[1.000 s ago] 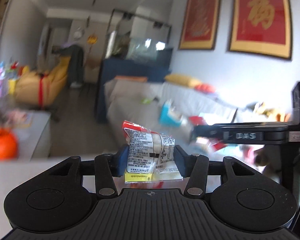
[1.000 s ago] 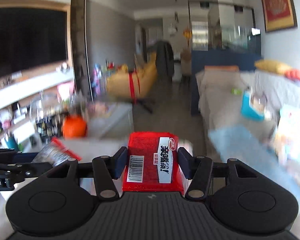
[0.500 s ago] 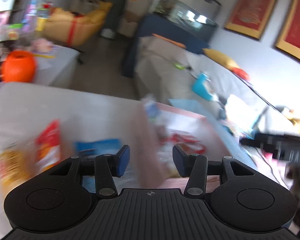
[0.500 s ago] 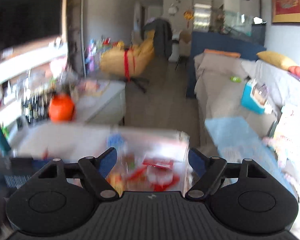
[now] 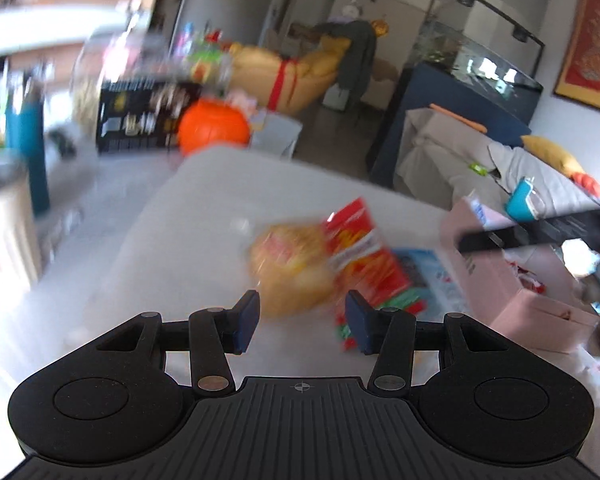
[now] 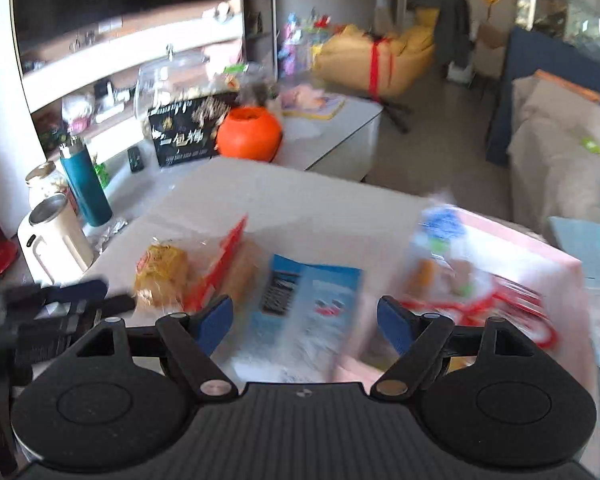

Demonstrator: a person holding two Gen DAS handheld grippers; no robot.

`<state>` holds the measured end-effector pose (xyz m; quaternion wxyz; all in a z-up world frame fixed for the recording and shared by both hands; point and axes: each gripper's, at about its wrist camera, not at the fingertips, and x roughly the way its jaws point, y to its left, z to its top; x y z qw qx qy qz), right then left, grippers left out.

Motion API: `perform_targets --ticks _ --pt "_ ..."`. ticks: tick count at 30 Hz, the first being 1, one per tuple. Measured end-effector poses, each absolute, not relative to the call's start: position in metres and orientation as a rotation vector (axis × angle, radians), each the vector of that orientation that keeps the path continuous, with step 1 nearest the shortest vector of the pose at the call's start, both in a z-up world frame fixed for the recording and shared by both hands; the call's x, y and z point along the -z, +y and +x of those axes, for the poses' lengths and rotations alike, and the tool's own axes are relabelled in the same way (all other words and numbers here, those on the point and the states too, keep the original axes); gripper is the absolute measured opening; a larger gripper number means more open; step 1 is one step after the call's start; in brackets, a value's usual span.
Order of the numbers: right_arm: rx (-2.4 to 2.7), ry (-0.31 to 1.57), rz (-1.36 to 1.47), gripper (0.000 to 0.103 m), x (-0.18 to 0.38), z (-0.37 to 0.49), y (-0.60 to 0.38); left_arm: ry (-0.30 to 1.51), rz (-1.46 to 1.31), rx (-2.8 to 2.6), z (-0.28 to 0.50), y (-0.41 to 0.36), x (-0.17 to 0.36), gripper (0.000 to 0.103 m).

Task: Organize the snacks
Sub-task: 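Grasp the blue snack packet on the table with the right tool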

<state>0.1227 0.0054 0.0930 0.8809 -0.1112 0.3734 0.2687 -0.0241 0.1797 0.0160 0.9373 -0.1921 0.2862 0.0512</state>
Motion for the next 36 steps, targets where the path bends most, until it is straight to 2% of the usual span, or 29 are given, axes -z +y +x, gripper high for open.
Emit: perform_targets --ticks 4,5,6,11,20,22,26,28,30,33,36 --pt "-0.465 0.839 -0.218 0.079 -0.074 0.167 0.044 0.586 -0.461 -0.087 -0.038 0.196 0.004 0.049" --pt "-0.444 0.852 -0.198 0.073 -0.069 0.177 0.049 0.563 -0.45 -0.083 -0.045 0.195 0.005 0.048" --pt "-0.416 0.877 -0.179 0.063 -0.062 0.191 0.056 0.553 -0.449 -0.079 -0.047 0.195 0.006 0.048" --pt "-0.332 0.995 -0.203 0.039 -0.028 0.228 0.077 0.551 -0.444 -0.075 -0.046 0.193 0.006 0.048" --pt "-0.503 1.027 -0.204 0.038 -0.03 0.147 0.047 0.541 -0.49 -0.065 -0.044 0.198 0.01 0.047" --pt "-0.535 1.014 -0.212 0.035 -0.031 0.123 0.033 0.546 -0.483 -0.066 -0.044 0.196 0.009 0.047" --pt "-0.567 0.968 -0.235 0.038 -0.032 0.079 0.001 0.561 -0.463 -0.058 -0.047 0.19 0.002 0.048" --pt "-0.578 0.951 -0.226 0.045 -0.032 0.062 -0.019 0.548 -0.463 -0.046 -0.049 0.187 -0.005 0.048" --pt "-0.554 0.92 -0.231 0.061 -0.03 0.05 -0.039 0.531 -0.448 -0.031 -0.048 0.181 -0.016 0.047" --pt "-0.458 0.845 -0.265 0.071 -0.024 0.04 -0.063 0.529 -0.415 0.024 -0.041 0.168 -0.032 0.048" --pt "-0.411 0.82 -0.218 0.072 -0.025 0.031 -0.094 0.541 -0.375 0.038 -0.029 0.154 -0.04 0.048"
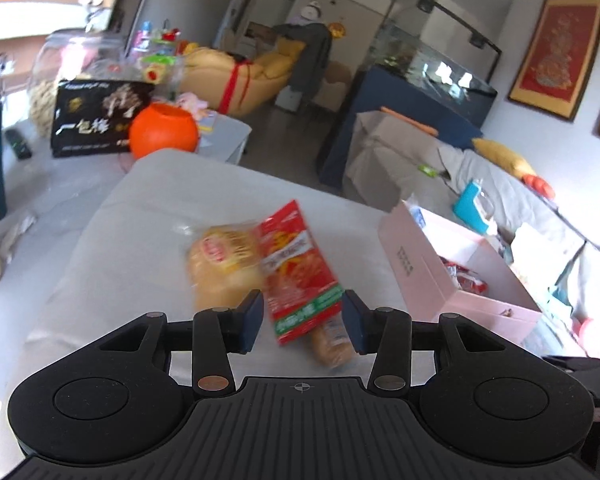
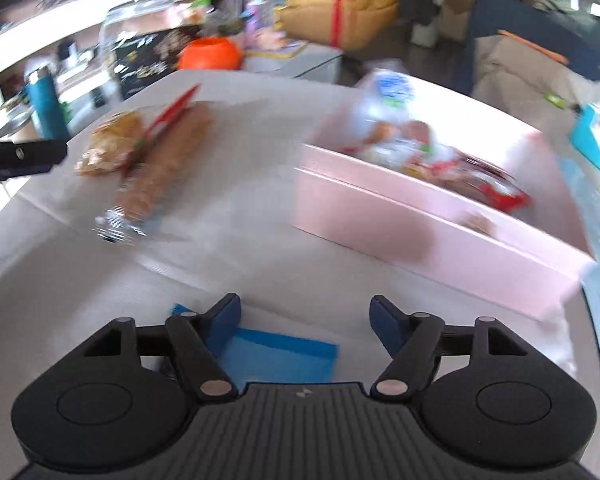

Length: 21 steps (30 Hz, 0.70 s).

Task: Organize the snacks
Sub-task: 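Grasp the blue snack packet on the table with the right tool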

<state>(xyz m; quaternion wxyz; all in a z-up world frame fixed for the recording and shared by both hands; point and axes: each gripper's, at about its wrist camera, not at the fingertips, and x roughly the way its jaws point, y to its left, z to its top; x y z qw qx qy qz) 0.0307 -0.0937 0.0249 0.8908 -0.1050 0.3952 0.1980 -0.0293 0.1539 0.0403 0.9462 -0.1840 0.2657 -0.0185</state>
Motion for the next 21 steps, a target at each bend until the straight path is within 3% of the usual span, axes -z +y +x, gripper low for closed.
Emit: perform_targets --ticks 11,17,21 --pt "-0.385 0.751 -0.144 0.073 -0.025 0.002 -0.13 0.596 -0.279 0.085 0.0 0.108 -0.052 0.048" --pt "-0.51 0.865 0.01 0.08 -0.023 -0.004 -0.123 0.656 -0.262 0.067 0.002 0.094 -0.037 0.048" --pt "-0.509 0.86 -0.054 0.092 -0.018 -0.007 -0.098 0.656 -0.253 0.055 -0.003 0.091 -0.037 0.048"
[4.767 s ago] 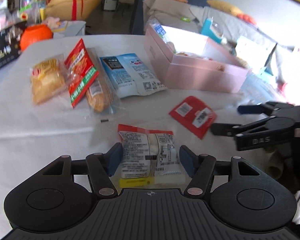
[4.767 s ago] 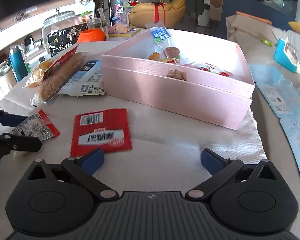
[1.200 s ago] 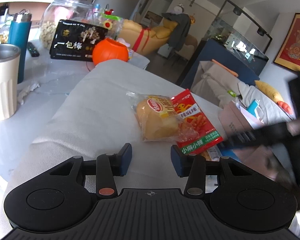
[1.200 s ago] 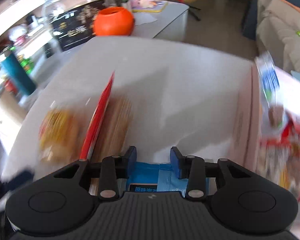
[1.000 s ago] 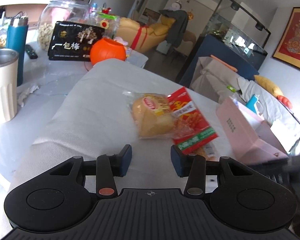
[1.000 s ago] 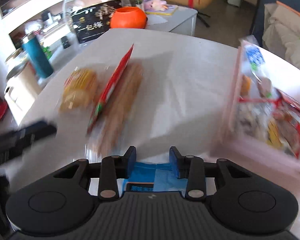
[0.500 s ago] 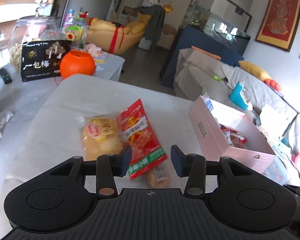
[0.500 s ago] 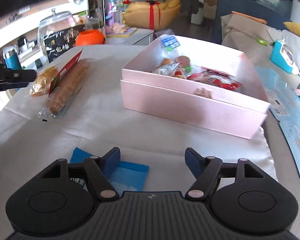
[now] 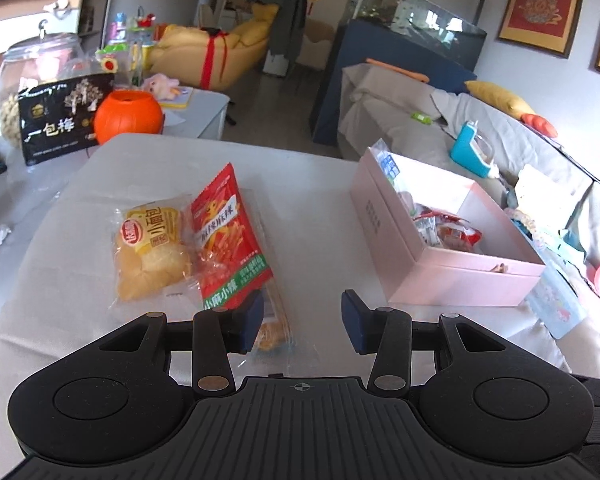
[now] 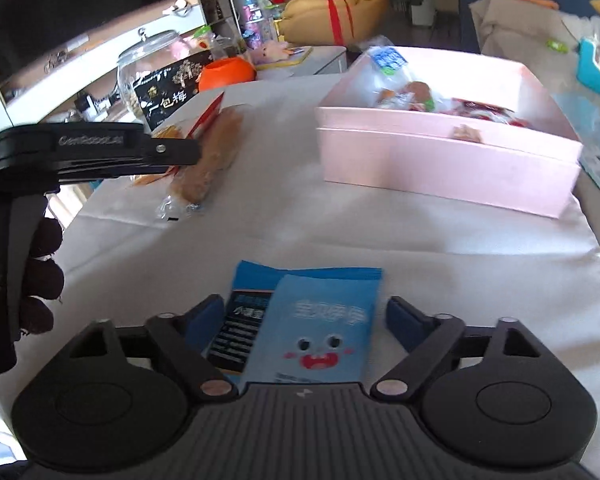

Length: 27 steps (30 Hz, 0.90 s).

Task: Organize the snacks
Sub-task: 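Grasp the blue snack packet on the table with the right tool, then lift the blue packet with the right tool while the left grasps the long biscuit stick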

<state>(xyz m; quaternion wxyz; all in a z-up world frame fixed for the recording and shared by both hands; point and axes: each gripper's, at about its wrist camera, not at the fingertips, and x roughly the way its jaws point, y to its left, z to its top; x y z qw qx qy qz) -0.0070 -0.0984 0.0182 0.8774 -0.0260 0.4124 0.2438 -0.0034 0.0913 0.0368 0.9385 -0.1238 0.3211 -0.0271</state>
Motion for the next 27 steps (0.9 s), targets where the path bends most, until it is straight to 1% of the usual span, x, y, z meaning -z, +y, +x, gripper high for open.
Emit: perform_targets --ticks 4,5,6,15,21,22,24,27 --pt "-0.49 0.829 -0.122 0.091 -0.015 -0.007 -0.08 0.663 -0.248 0.064 -0.01 0.092 -0.038 0.048" --pt "-0.482 0.818 -0.129 0.087 -0.015 -0.007 -0.078 0.668 -0.247 0.07 -0.012 0.091 -0.038 0.048" --pt "-0.474 0.811 -0.128 0.087 -0.016 -0.005 -0.08 0.674 -0.245 0.076 -0.014 0.09 -0.038 0.048" --pt "-0.292 0.814 0.025 0.086 -0.02 0.027 -0.134 0.728 -0.17 0.156 -0.019 0.06 -0.035 0.048" --pt "-0.264 0.806 0.13 0.087 -0.012 0.031 -0.174 0.713 -0.116 0.094 0.009 0.058 -0.031 0.048" --pt "-0.271 0.804 0.142 0.087 -0.013 0.029 -0.177 0.703 -0.114 0.063 0.015 0.062 -0.03 0.047" --pt "-0.289 0.791 0.139 0.087 -0.015 0.024 -0.177 0.682 -0.107 0.005 0.026 0.069 -0.03 0.041" --pt "-0.299 0.74 0.074 0.087 -0.02 0.012 -0.174 0.684 -0.094 -0.045 0.043 0.076 -0.031 0.041"
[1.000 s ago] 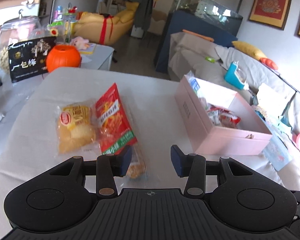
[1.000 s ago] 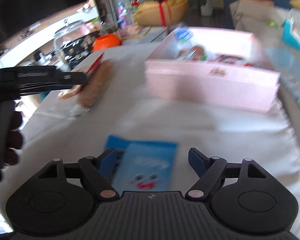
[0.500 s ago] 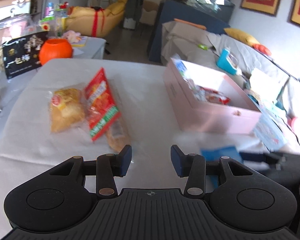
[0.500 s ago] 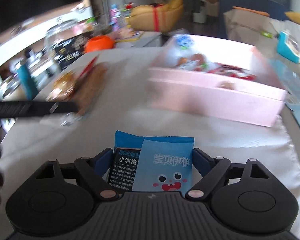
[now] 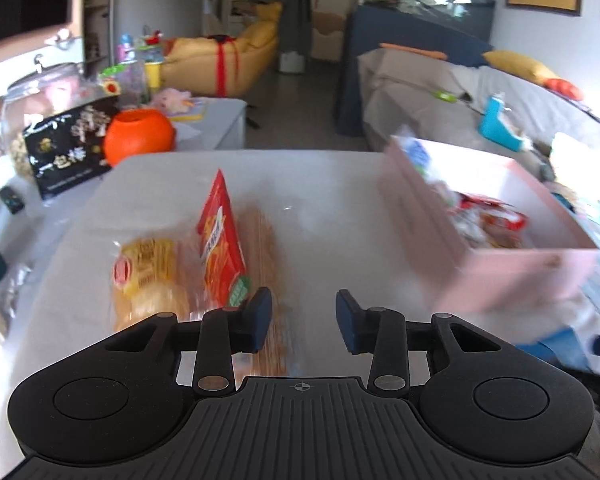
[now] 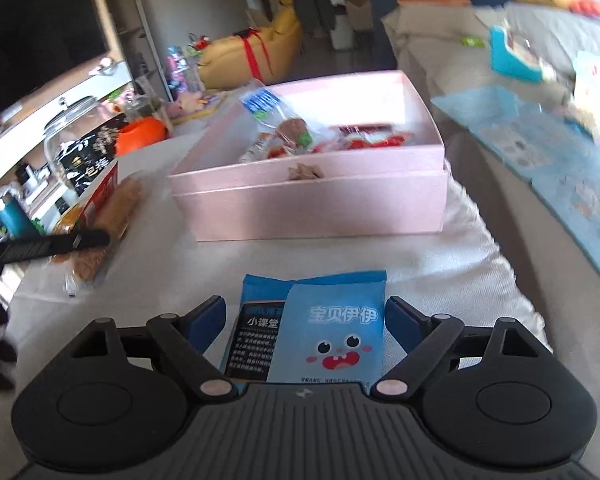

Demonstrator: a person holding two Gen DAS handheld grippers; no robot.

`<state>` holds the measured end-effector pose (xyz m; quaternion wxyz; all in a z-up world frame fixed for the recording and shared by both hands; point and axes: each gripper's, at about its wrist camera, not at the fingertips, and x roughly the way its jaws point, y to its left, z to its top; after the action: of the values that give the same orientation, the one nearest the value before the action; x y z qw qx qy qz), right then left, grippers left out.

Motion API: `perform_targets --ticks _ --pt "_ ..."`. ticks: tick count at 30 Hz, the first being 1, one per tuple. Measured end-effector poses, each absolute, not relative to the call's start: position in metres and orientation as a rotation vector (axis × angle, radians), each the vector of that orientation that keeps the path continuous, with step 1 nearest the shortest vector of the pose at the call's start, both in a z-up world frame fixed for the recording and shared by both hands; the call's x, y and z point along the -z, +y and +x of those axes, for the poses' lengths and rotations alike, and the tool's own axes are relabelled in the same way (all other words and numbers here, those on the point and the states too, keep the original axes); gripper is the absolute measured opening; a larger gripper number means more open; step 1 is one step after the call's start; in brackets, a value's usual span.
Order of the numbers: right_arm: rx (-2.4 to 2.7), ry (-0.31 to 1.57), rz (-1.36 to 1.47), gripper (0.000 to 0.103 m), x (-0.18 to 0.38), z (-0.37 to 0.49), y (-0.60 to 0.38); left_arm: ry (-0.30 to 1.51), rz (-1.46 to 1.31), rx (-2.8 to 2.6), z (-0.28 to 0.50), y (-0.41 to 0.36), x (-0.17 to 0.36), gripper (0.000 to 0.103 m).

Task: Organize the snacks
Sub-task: 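Lift the blue packet with the right tool while the left grasps the long biscuit stick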

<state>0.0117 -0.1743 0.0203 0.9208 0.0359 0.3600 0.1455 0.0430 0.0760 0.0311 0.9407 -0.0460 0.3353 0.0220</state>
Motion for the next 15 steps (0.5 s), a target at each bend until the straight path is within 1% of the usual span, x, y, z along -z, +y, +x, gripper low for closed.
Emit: perform_targets --ticks 4,8,11,15 --pt "-0.278 0.688 -0.003 0.087 -0.027 0.002 -0.166 0.703 -0.072 -0.084 0.068 0.082 -0.033 0.041" --pt "-0.285 0.681 -0.003 0.087 -0.031 -0.002 -0.168 0.722 -0.037 -0.095 0.088 0.084 -0.033 0.04" --pt "-0.277 0.673 -0.017 0.087 -0.032 -0.006 -0.17 0.727 0.025 -0.1 0.09 0.079 -0.031 0.037" --pt "-0.259 0.665 -0.026 0.087 -0.033 -0.009 -0.174 0.746 0.123 -0.128 0.085 0.075 -0.028 0.038"
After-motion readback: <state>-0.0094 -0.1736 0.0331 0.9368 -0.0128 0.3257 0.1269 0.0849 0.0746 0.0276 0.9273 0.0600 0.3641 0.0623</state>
